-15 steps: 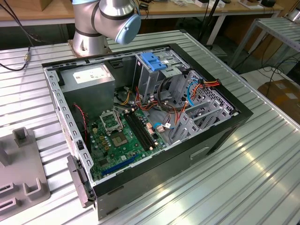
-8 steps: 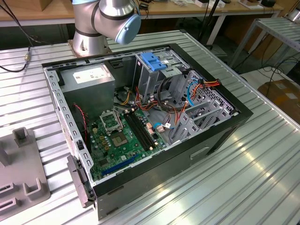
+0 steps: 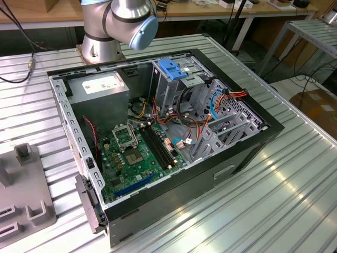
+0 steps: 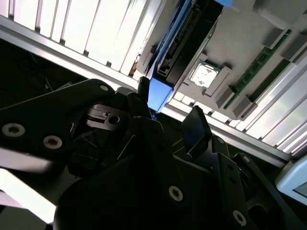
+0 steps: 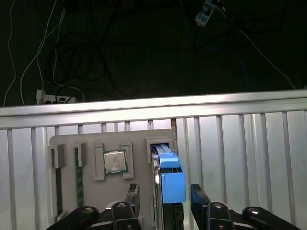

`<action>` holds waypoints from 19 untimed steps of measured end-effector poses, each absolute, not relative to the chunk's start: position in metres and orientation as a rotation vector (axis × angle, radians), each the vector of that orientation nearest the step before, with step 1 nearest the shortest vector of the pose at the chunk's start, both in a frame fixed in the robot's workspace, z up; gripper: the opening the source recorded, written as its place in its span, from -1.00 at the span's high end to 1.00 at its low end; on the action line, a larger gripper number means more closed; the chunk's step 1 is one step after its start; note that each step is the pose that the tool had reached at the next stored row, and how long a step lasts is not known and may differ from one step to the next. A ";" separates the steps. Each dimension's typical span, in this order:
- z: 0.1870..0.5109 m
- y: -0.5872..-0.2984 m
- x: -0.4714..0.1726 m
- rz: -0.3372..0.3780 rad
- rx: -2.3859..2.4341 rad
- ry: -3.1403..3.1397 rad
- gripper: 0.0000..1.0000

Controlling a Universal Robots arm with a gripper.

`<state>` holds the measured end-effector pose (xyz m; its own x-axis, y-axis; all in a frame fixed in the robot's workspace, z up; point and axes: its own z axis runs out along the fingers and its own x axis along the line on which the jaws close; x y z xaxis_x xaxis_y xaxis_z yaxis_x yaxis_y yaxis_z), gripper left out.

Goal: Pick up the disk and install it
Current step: 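Pick up the disk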

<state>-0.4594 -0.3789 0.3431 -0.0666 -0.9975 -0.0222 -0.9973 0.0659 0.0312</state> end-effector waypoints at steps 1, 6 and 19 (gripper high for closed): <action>0.342 -0.379 -0.459 -0.060 2.145 -2.288 -0.10; 0.335 -0.378 -0.459 -0.059 2.151 -2.282 -0.10; 0.314 -0.378 -0.462 -0.057 2.197 -2.241 -0.10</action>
<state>-0.4618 -0.3782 0.3137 -0.0199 -0.9995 -0.0235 -0.9994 0.0193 0.0279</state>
